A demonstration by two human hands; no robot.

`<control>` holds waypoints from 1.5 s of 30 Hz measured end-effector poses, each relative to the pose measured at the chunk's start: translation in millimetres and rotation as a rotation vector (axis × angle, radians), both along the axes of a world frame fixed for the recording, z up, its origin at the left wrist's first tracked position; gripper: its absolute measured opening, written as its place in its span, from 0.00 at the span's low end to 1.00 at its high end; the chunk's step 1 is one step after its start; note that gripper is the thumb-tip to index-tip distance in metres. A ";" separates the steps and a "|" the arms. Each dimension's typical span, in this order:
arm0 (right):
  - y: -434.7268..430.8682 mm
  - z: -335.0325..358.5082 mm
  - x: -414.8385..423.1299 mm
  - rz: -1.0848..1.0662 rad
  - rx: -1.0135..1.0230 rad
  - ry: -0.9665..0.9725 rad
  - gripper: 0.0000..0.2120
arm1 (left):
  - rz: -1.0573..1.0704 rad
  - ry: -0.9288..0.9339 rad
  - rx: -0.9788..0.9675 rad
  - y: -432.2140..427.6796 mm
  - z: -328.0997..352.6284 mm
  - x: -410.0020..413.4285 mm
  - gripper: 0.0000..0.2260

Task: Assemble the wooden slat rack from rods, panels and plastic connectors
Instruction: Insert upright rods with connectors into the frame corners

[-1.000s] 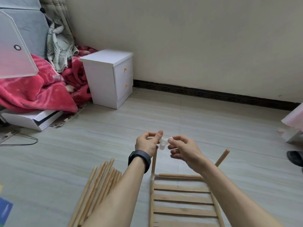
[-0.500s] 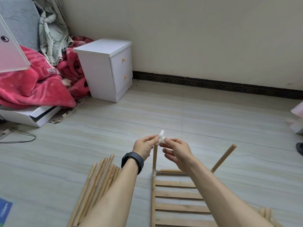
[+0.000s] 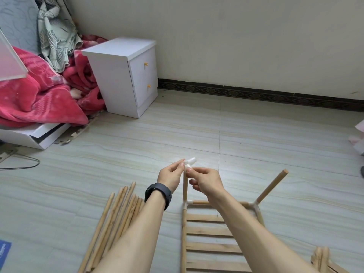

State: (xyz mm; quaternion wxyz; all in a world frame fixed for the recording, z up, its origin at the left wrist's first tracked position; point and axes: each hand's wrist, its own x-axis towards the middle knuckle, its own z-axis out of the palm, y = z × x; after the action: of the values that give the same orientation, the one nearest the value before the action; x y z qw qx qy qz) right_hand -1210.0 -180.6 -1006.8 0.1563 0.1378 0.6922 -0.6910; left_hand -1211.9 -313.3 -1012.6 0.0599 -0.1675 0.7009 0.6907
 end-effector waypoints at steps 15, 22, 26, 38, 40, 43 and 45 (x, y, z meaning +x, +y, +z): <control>9.8 -9.1 -12.7 -0.034 0.220 0.178 0.21 | 0.003 -0.045 -0.019 2.3 -11.1 -11.9 0.10; 9.5 -16.6 -16.6 -0.089 0.314 0.319 0.04 | -0.037 -0.039 -0.103 6.6 -13.3 -11.6 0.12; 9.2 -17.3 -20.9 -0.021 0.363 0.311 0.04 | -0.070 -0.018 -0.086 4.0 -15.9 -10.3 0.14; 10.5 -15.7 -23.4 -0.024 0.270 0.250 0.03 | 0.016 0.072 -0.093 10.7 -37.2 -13.5 0.06; 9.9 -13.3 -26.6 -0.018 0.249 0.211 0.03 | 0.037 0.086 -0.095 10.3 -40.3 -13.9 0.08; 10.2 -10.9 -30.7 -0.015 0.240 0.165 0.03 | 0.073 0.077 -0.084 10.9 -44.1 -13.8 0.12; 12.2 -9.6 -33.5 -0.008 0.252 0.149 0.03 | 0.071 0.069 -0.096 12.6 -43.6 -14.0 0.17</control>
State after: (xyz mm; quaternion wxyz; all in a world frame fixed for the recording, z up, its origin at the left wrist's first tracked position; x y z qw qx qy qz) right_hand -1243.5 -168.4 -1016.4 0.0831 0.1076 0.7827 -0.6073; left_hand -1225.9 -300.7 -1056.2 0.0031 -0.1708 0.7287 0.6632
